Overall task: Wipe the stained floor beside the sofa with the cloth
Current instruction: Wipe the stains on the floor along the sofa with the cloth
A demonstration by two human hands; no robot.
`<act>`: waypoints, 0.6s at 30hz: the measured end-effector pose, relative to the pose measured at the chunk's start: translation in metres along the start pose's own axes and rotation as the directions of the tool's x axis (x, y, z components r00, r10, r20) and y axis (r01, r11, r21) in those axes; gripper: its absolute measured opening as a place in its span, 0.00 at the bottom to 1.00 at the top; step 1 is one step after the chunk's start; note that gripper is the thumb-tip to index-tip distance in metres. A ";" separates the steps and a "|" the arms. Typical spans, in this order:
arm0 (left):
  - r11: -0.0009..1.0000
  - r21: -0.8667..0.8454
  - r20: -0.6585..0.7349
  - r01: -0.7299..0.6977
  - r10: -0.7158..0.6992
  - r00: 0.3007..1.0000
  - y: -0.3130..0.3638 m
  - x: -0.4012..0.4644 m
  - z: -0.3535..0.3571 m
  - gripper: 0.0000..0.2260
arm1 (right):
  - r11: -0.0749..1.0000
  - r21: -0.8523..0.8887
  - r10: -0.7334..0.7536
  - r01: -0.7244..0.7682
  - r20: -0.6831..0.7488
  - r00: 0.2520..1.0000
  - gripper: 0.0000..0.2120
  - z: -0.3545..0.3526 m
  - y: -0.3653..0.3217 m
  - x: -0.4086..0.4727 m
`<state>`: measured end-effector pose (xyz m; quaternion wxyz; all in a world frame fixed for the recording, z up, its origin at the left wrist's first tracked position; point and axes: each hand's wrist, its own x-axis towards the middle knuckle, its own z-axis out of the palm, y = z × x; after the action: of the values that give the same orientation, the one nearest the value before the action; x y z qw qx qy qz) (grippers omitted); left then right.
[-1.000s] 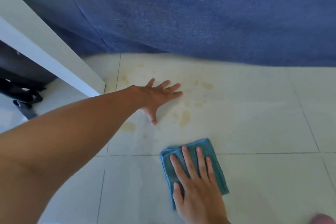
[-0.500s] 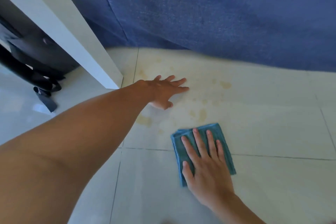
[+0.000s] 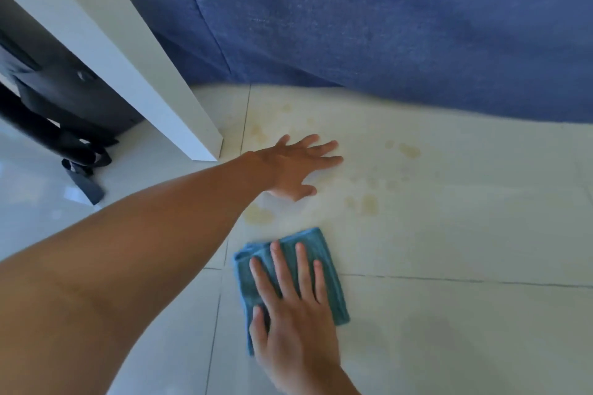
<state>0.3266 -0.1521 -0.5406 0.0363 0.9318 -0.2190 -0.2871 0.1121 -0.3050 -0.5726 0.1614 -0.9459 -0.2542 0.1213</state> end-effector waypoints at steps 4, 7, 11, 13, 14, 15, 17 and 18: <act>1.000 0.013 -0.016 -0.012 0.012 1.000 -0.004 -0.002 0.002 0.34 | 0.986 -0.135 -0.098 0.102 0.035 0.995 0.38 -0.019 0.090 -0.046; 0.999 0.044 -0.022 0.012 -0.011 1.000 0.004 -0.001 0.004 0.35 | 0.941 -0.125 0.307 -0.315 -0.080 0.948 0.33 -0.032 0.110 -0.004; 0.999 0.046 -0.032 0.011 -0.010 0.999 0.001 0.001 0.002 0.35 | 0.984 -0.102 0.138 -0.144 -0.059 0.989 0.34 -0.022 0.092 -0.019; 0.999 0.043 -0.028 0.025 -0.023 0.999 -0.003 0.000 -0.002 0.36 | 0.983 -0.179 0.041 -0.042 -0.009 0.999 0.36 -0.032 0.133 -0.051; 0.999 0.027 -0.027 0.040 -0.039 0.999 -0.004 0.000 -0.003 0.36 | 0.974 -0.196 0.114 -0.117 -0.025 0.993 0.35 -0.040 0.153 -0.053; 0.998 0.013 -0.025 0.058 -0.058 0.998 -0.004 0.000 -0.003 0.37 | 0.943 -0.203 0.250 -0.264 -0.088 0.964 0.34 -0.047 0.169 -0.042; 0.997 0.009 -0.017 0.082 -0.082 0.997 -0.003 0.001 -0.001 0.37 | 0.836 -0.113 0.518 -0.536 -0.156 0.841 0.32 -0.049 0.170 0.004; 0.996 0.013 -0.013 0.084 -0.084 0.996 -0.002 0.001 0.000 0.37 | 0.818 -0.092 0.553 -0.567 -0.140 0.821 0.32 -0.049 0.157 0.017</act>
<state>0.3281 -0.1508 -0.5417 0.0193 0.9421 -0.1813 -0.2813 0.2105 -0.4366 -0.5876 0.0700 -0.9922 0.0370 0.0961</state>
